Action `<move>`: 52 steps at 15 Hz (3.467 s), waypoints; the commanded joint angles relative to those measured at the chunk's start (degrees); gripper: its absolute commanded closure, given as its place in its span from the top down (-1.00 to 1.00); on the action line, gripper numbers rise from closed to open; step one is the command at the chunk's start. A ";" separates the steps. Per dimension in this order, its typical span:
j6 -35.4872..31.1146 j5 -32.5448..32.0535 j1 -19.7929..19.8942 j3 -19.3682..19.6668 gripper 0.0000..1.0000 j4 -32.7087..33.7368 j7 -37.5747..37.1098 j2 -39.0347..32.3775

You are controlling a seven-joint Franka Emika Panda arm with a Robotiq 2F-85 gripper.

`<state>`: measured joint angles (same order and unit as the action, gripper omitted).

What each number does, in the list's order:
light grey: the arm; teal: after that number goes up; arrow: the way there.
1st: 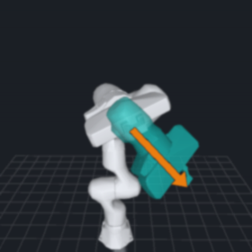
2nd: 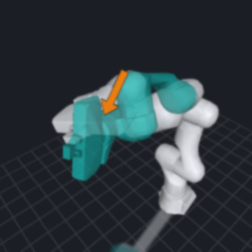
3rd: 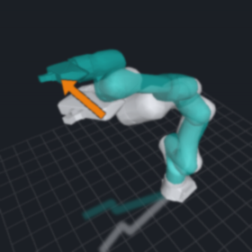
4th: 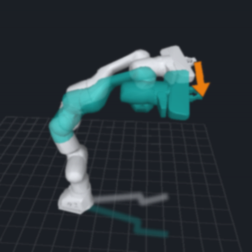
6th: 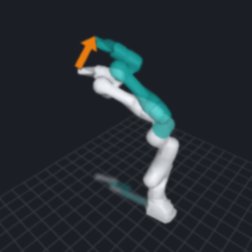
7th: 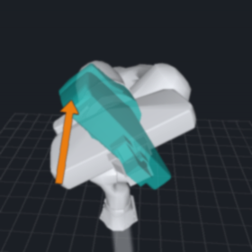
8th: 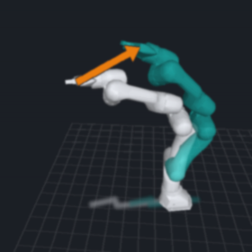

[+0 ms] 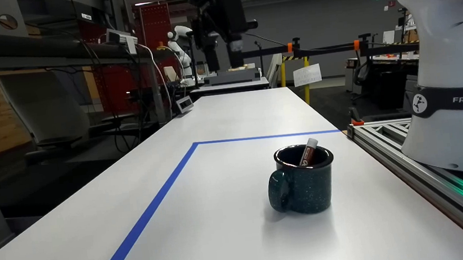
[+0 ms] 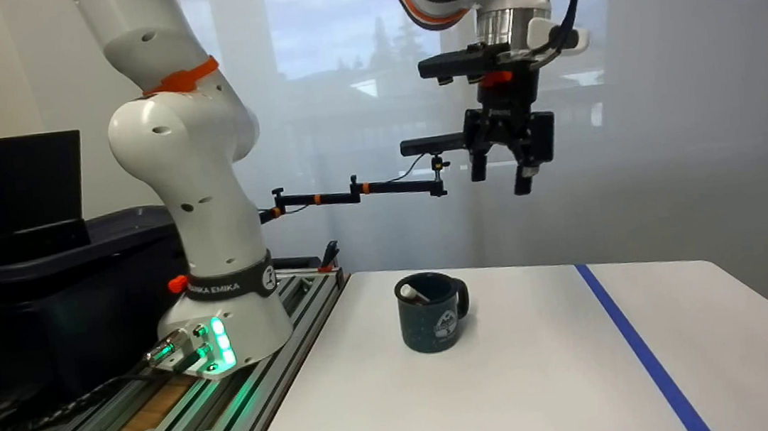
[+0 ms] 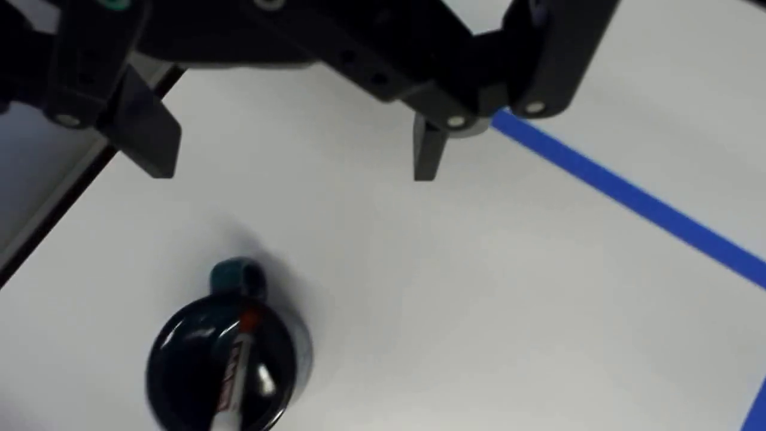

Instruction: Remove the marker from the cup

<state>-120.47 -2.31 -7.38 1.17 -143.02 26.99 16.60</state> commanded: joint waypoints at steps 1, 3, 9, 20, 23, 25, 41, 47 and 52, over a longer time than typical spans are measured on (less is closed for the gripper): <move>3.46 -0.13 0.25 -0.92 1.00 0.12 -0.75 -0.19; 6.97 -0.39 0.32 -1.30 1.00 0.43 -1.69 -0.30; 2.88 -3.60 -0.79 -4.09 1.00 -3.75 -2.72 -2.40; 1.98 -7.78 -1.60 -8.31 1.00 -5.95 -5.95 -11.41; 1.73 -8.66 -1.66 -8.62 0.33 -6.15 -6.62 -13.33; 1.51 -8.78 -1.71 -8.88 0.38 -6.16 -7.20 -14.61; -2.14 -12.42 -1.76 -10.00 0.03 -6.92 -10.97 -19.52; -3.93 -14.74 -1.87 -10.26 -0.14 -7.08 -12.58 -21.28; -4.19 -15.07 -1.88 -10.41 -0.17 -6.86 -12.68 -22.57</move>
<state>-123.65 -15.64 -8.91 -8.95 -149.24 15.85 -5.67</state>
